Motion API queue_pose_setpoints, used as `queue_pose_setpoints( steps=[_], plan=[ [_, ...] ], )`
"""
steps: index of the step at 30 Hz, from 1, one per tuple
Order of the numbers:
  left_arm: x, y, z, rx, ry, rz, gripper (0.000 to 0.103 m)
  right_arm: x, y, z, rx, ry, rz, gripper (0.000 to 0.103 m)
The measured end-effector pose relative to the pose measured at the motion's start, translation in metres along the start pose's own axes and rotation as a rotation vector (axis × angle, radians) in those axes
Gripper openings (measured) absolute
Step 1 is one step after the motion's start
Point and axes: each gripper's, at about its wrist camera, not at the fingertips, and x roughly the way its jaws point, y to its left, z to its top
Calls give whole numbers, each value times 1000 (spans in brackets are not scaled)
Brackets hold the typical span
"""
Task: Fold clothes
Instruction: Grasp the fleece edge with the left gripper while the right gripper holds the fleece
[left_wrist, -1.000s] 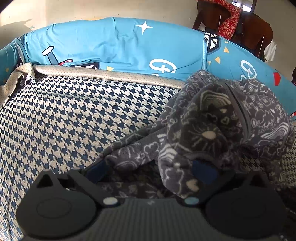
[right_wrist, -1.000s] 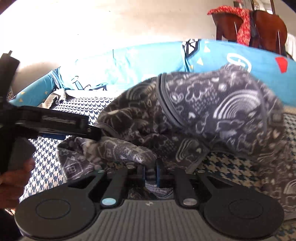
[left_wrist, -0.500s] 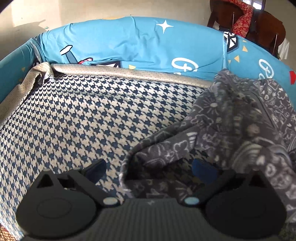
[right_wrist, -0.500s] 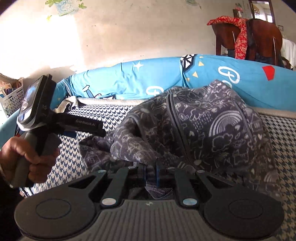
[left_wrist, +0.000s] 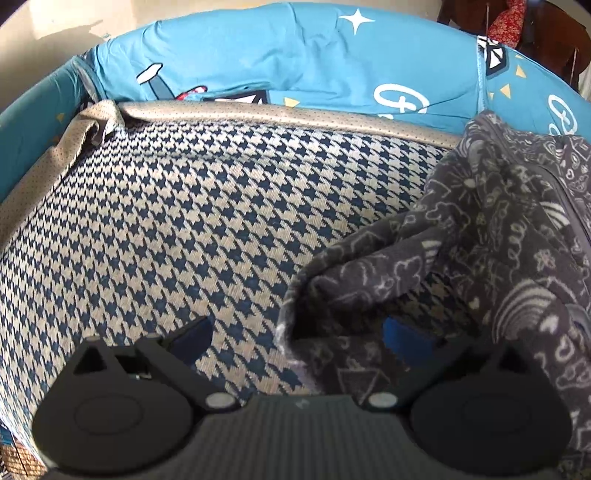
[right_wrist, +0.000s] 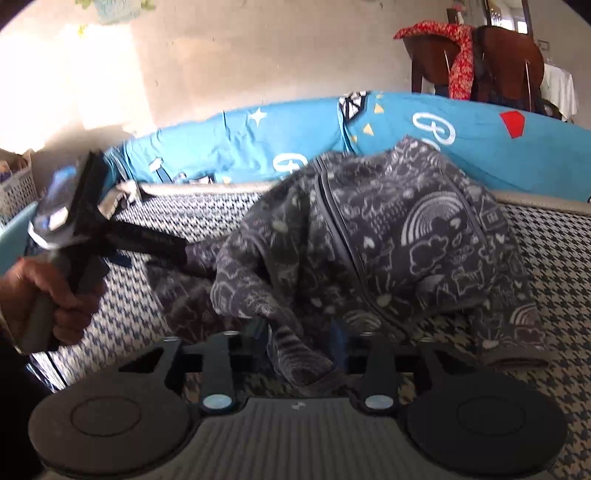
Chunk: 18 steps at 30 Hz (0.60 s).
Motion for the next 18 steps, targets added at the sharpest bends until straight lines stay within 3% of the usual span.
queue_pose_setpoints(
  steps=[8, 18],
  plan=[
    [13, 7, -3, -47, 52, -31, 103, -3, 20, 5, -46, -78, 99, 43],
    [27, 5, -3, -54, 67, -26, 103, 42, 69, -10, -143, 32, 201, 45]
  ],
)
